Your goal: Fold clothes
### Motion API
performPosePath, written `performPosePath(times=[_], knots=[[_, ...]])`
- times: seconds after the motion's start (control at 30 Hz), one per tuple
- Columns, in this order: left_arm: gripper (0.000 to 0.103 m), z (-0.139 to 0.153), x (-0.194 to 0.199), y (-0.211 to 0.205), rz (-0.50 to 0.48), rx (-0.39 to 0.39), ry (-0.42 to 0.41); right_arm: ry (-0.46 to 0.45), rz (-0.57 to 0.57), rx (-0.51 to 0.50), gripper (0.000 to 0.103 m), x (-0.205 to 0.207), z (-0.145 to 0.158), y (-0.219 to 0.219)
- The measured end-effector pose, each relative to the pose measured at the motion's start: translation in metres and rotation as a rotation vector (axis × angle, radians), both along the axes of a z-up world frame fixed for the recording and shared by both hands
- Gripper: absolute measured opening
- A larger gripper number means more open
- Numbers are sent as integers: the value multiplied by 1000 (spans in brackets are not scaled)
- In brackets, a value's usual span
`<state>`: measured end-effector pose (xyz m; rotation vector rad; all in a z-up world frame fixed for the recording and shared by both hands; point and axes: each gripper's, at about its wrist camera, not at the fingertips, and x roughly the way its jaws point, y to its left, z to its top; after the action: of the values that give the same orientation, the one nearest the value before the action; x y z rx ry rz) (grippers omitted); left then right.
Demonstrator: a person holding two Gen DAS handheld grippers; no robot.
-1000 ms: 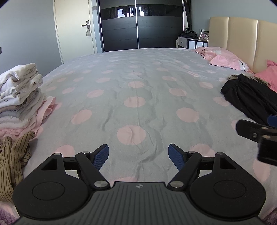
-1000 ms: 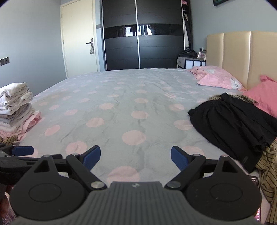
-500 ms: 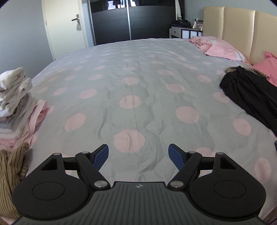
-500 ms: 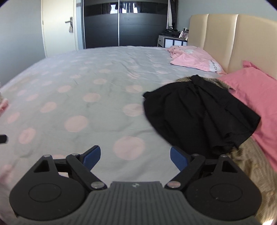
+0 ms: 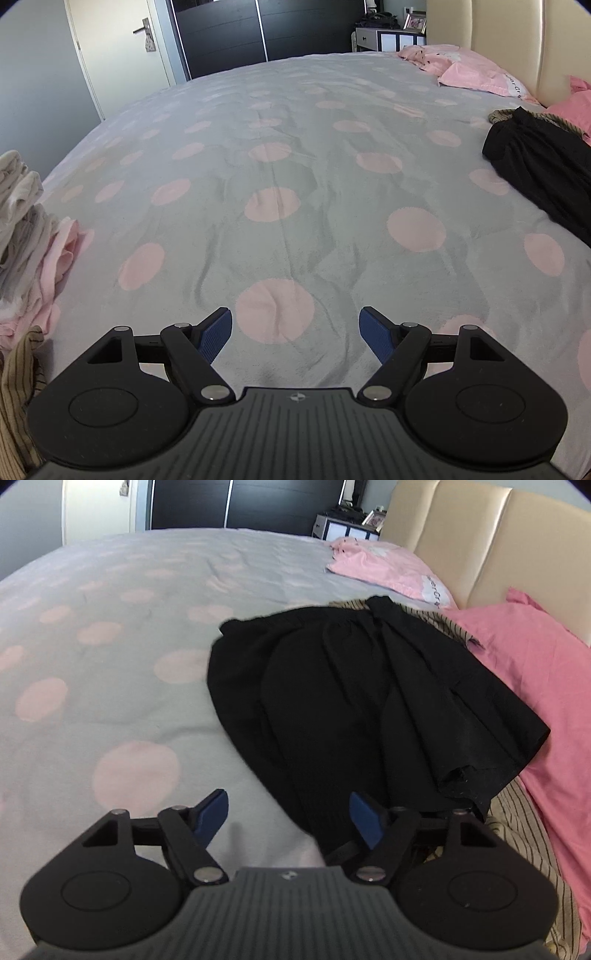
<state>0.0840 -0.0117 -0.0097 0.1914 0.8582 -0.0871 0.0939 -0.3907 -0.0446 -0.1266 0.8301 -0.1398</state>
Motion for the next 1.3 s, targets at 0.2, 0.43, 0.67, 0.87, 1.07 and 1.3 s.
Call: performPosePath(times=[0.2, 0.43, 0.67, 0.87, 1.07, 1.3], knots=[[76, -12, 11, -4, 10, -17, 31, 33, -21, -15, 55, 21, -20, -12], [76, -16, 13, -9, 2, -15, 37, 28, -44, 8, 5, 37, -10, -20], [76, -7, 5, -9, -1, -39, 3, -19, 35, 32, 2, 32, 27, 11], [75, 10, -6, -3, 10, -59, -39, 16, 219, 136, 1, 1, 45, 84], [75, 27, -22, 10, 19, -69, -76, 66, 402, 216, 1, -33, 59, 161], [76, 43, -44, 35, 29, -61, -102, 154, 614, 324, 1, -85, 69, 241]])
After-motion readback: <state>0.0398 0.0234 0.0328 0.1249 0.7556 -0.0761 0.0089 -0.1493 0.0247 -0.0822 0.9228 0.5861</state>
